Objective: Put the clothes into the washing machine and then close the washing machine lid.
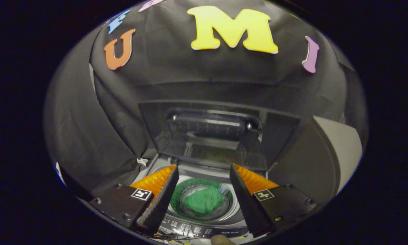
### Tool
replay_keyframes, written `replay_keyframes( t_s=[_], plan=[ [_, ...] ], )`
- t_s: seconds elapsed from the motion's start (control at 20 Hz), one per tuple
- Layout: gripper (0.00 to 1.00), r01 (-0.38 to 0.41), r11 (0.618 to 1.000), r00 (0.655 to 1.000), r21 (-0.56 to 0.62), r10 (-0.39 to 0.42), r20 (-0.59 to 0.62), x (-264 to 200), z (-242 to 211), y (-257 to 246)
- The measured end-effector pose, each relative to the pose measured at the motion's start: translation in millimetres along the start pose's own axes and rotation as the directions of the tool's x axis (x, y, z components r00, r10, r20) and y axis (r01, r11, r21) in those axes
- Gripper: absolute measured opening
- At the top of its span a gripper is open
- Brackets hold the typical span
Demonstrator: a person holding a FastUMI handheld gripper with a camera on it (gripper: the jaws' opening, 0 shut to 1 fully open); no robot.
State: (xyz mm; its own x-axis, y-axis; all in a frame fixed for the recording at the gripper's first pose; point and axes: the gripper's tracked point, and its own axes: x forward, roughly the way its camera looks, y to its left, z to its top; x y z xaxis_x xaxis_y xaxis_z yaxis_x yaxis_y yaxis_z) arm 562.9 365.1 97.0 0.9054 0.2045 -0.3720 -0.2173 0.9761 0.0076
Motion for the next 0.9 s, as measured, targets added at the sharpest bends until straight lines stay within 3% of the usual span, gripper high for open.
replay_keyframes(
  t_s=[0.45, 0.9],
  plan=[
    [0.94, -0.015, 0.999, 0.971, -0.035, 0.023, 0.239, -31, 128, 21],
    [0.94, 0.118, 0.992, 0.975, 0.043, -0.124, 0.183, 23, 168, -12]
  ],
)
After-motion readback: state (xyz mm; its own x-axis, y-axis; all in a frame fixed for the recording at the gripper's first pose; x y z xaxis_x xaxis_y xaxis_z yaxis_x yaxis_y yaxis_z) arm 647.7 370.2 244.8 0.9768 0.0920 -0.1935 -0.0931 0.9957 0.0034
